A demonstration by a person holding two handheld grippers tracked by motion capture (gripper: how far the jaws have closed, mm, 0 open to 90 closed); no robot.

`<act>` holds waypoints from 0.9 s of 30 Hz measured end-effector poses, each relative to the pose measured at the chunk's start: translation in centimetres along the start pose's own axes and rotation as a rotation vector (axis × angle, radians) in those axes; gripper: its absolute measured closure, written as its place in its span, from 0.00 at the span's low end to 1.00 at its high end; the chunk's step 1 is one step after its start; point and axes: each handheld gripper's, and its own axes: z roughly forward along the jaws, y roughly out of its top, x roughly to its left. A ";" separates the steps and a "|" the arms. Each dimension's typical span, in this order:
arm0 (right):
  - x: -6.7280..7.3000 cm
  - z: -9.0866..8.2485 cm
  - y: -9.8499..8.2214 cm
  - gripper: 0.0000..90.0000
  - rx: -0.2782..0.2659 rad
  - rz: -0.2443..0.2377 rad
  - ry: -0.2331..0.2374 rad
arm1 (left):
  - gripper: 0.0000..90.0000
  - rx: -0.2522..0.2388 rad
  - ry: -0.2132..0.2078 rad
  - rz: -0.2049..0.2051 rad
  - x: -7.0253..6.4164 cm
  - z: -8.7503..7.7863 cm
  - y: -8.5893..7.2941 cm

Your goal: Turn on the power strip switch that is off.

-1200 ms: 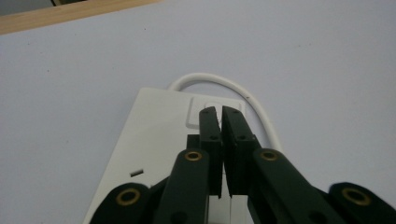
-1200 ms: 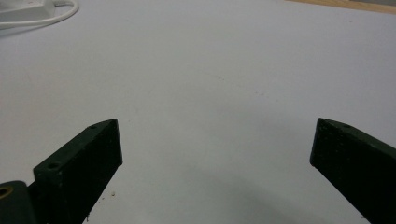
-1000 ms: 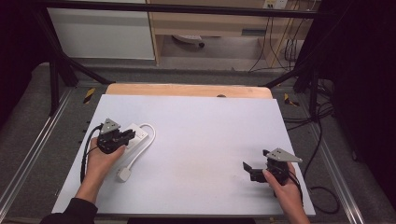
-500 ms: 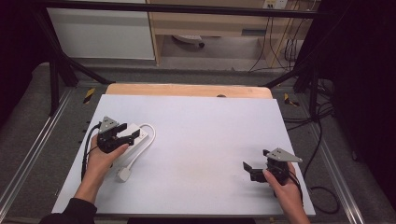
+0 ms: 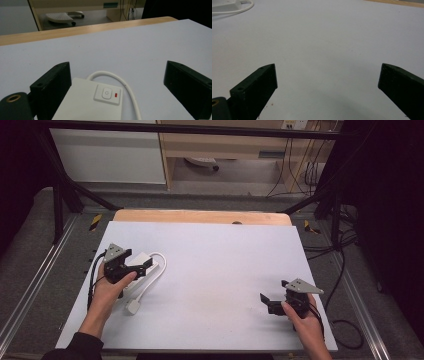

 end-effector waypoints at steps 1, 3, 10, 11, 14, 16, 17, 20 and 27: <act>0.0 0.0 0.0 0.03 0.001 0.001 -0.001 | 0.08 -0.006 0.004 0.000 0.0 -0.1 0.0; 0.0 0.0 0.0 0.03 0.000 0.000 0.001 | 0.08 -0.016 0.007 -0.003 0.0 -0.3 0.1; 0.0 0.1 0.0 0.03 0.003 -0.007 0.001 | 0.08 -0.034 -0.011 -0.027 0.1 -0.7 0.3; 0.0 0.1 0.0 0.03 0.003 -0.007 0.001 | 0.08 -0.037 -0.012 -0.029 0.1 -0.8 0.3; 0.0 0.0 0.0 0.03 0.002 -0.008 -0.002 | 0.08 -0.064 -0.031 -0.054 0.1 -1.1 0.6; 0.0 0.0 0.0 0.03 0.000 -0.005 -0.002 | 0.07 -0.078 -0.034 -0.060 0.0 -1.3 0.8; 0.0 0.0 0.0 0.03 0.000 -0.003 -0.003 | 0.07 -0.082 -0.032 -0.059 0.0 -1.5 0.8; 0.0 0.0 0.0 0.03 0.000 -0.003 -0.002 | 0.06 -0.094 -0.031 -0.054 0.0 -1.7 1.0; 0.1 0.0 0.1 0.03 -0.002 -0.001 0.000 | 0.06 -0.116 -0.031 -0.040 -0.1 -2.2 1.3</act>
